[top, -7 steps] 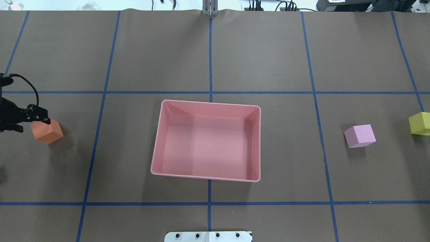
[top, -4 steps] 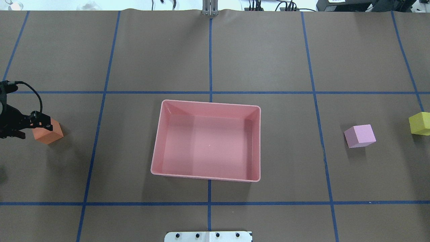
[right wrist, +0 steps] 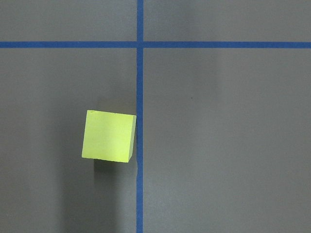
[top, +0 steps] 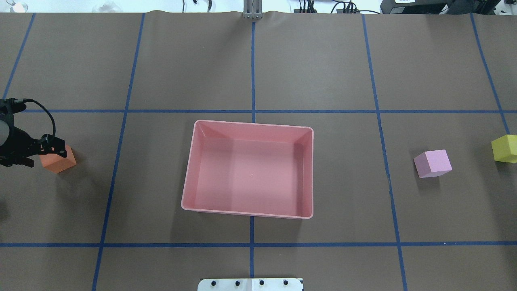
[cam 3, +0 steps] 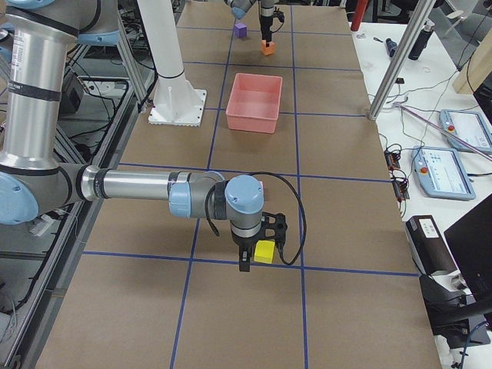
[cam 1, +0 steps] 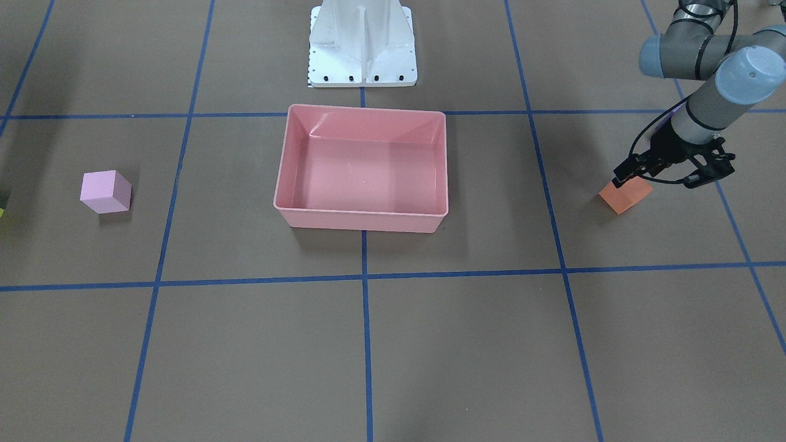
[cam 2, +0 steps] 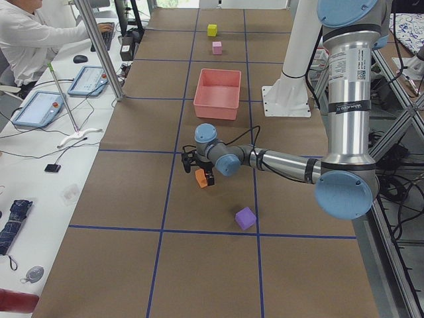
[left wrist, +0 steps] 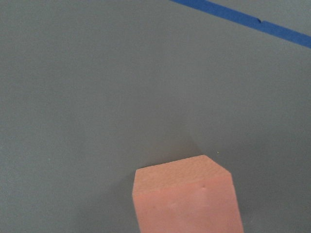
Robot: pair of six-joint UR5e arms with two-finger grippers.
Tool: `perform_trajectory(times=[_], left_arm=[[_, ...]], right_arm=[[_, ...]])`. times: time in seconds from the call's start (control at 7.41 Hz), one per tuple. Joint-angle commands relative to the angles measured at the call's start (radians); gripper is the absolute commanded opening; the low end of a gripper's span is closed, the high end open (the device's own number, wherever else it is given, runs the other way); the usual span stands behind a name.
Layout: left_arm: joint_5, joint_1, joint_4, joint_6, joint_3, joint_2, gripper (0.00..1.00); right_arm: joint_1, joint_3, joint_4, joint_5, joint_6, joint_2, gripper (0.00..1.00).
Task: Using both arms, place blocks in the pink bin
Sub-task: 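Lower the left gripper onto the orange cube and close it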
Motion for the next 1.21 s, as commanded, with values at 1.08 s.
perform_trajectory(times=[1.08], left_arm=[[-0.001, 0.003, 0.001, 0.008, 0.006, -0.01, 0.97]], right_arm=[[0.0, -0.001, 0.0, 0.0, 0.0, 0.0, 1.0]])
